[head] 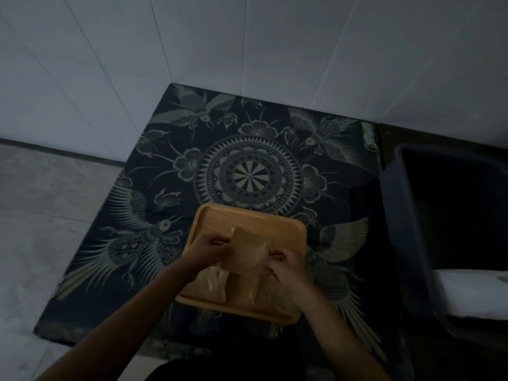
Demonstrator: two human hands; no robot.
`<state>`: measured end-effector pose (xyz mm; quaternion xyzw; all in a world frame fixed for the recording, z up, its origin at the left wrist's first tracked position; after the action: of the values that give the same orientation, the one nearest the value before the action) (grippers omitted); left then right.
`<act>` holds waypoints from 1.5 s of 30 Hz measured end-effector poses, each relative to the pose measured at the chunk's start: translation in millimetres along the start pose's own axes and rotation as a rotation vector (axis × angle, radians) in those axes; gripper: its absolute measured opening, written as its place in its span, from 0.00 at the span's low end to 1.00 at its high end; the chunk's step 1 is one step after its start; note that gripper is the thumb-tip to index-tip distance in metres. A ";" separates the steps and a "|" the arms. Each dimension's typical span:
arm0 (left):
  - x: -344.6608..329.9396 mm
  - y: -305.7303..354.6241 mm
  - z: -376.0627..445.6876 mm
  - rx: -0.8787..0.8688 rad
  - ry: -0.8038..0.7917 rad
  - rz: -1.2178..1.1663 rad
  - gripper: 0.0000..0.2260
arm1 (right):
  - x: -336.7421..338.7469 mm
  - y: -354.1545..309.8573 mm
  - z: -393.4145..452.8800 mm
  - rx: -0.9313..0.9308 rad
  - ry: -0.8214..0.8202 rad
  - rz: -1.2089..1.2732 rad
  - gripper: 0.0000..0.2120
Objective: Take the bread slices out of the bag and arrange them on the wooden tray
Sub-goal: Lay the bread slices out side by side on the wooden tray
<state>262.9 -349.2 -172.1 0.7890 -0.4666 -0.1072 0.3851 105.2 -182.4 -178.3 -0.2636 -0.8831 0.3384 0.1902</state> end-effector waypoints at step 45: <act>103.7 14.1 57.8 -0.204 0.266 0.515 0.08 | -93.7 -43.8 69.7 0.175 0.020 -0.462 0.27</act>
<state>279.4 -467.2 -181.7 0.6093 -0.5834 0.0519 0.5345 128.5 -300.5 -211.2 -0.0406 -0.8854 0.3585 0.2931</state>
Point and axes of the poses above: each hand's wrist, its own z-axis towards the middle knuckle, its own x-axis out of the back of the hand, y = z × x, the point moved 10 cm from there along z, towards the middle knuckle, and after that the axes turned 3 degrees about z, right-handed, at the moved point
